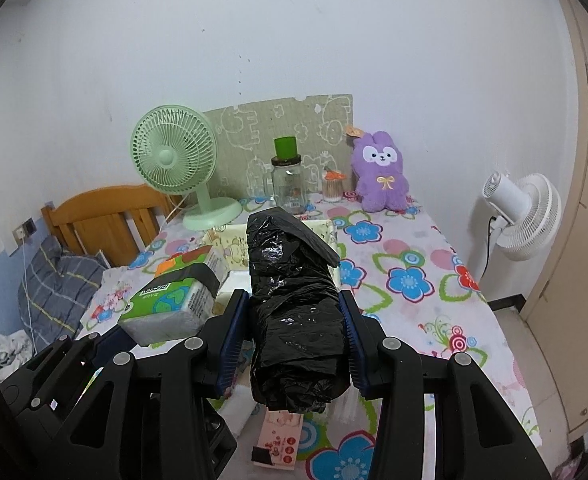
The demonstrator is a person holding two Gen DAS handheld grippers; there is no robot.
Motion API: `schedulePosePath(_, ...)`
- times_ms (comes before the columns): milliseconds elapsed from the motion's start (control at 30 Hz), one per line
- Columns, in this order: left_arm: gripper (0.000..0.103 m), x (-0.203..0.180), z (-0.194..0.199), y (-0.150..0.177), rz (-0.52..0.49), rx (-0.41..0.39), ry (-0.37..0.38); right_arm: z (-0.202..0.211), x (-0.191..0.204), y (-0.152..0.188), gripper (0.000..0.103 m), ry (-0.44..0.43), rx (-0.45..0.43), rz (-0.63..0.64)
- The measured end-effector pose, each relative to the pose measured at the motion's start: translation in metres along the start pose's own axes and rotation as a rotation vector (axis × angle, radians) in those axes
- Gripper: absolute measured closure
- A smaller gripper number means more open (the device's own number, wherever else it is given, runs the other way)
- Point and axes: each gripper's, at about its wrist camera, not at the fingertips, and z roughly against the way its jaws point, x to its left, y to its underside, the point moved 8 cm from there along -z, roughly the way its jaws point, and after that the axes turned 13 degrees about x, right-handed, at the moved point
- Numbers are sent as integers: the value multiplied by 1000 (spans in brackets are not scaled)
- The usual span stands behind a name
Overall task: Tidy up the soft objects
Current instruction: 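Carry the tissue pack over the box with the left tool while the right tool carries the black item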
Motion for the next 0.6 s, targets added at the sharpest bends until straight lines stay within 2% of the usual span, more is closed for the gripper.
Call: schedulePosePath(600, 51, 5, -22, -33, -4, -15, -14, -26, 1, -32, 55, -11, -7, -1)
